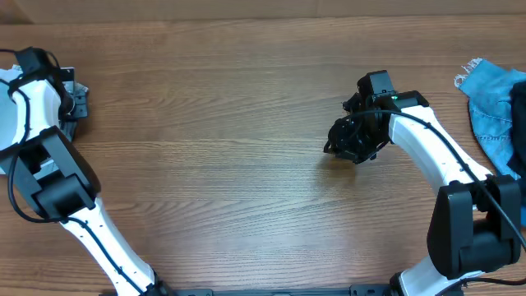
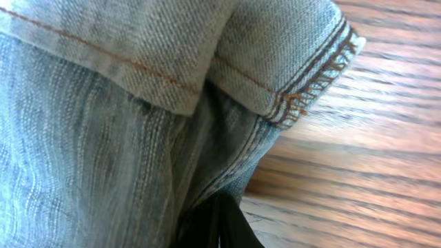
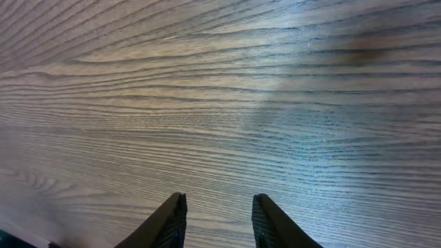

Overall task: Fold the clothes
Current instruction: 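Release the shorts and withdraw the left gripper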

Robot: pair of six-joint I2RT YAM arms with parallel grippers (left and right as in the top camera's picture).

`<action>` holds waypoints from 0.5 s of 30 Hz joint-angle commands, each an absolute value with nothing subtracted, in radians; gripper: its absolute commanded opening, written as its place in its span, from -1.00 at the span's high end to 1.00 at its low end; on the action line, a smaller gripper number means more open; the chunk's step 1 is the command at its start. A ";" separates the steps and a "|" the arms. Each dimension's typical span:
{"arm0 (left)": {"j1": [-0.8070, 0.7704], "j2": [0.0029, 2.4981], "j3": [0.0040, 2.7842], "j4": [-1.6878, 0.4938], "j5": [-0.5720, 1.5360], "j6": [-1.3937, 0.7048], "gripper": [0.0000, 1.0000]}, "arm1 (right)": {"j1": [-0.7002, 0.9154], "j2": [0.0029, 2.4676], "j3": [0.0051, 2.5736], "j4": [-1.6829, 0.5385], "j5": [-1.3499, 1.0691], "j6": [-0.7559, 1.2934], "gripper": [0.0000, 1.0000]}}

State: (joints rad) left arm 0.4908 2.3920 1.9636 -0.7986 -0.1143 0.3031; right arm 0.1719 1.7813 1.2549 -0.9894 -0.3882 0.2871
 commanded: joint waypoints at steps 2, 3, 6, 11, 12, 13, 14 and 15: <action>0.505 2.412 1.966 -0.759 -0.056 0.189 0.92 | 0.175 1.748 1.258 -0.994 -0.386 0.284 0.30; 0.504 2.412 1.966 -0.751 -0.039 0.178 0.92 | 0.175 1.748 1.258 -0.998 -0.385 0.284 0.30; 0.503 2.412 1.969 -0.743 -0.015 0.137 0.85 | 0.175 1.748 1.258 -1.000 -0.385 0.284 0.30; 0.503 2.410 2.043 -0.806 0.035 0.065 0.48 | 0.175 1.748 1.258 -0.999 -0.385 0.284 0.30; 0.503 2.408 2.080 -0.849 0.040 0.067 0.50 | 0.175 1.748 1.258 -0.999 -0.385 0.284 0.29; 0.502 2.404 2.125 -0.905 0.052 0.067 0.50 | 0.175 1.747 1.258 -0.997 -0.374 0.279 0.29; 0.501 2.396 2.166 -0.955 0.066 0.066 0.48 | 0.175 1.743 1.259 -0.989 -0.356 0.279 0.28; 0.499 2.382 2.217 -1.015 0.120 0.062 0.48 | 0.173 1.725 1.261 -0.957 -0.285 0.254 0.19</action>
State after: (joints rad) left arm 0.4976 2.4027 2.0800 -0.9291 0.0235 0.0975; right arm 0.1719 1.7813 1.2549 -0.9970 -0.3805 0.2863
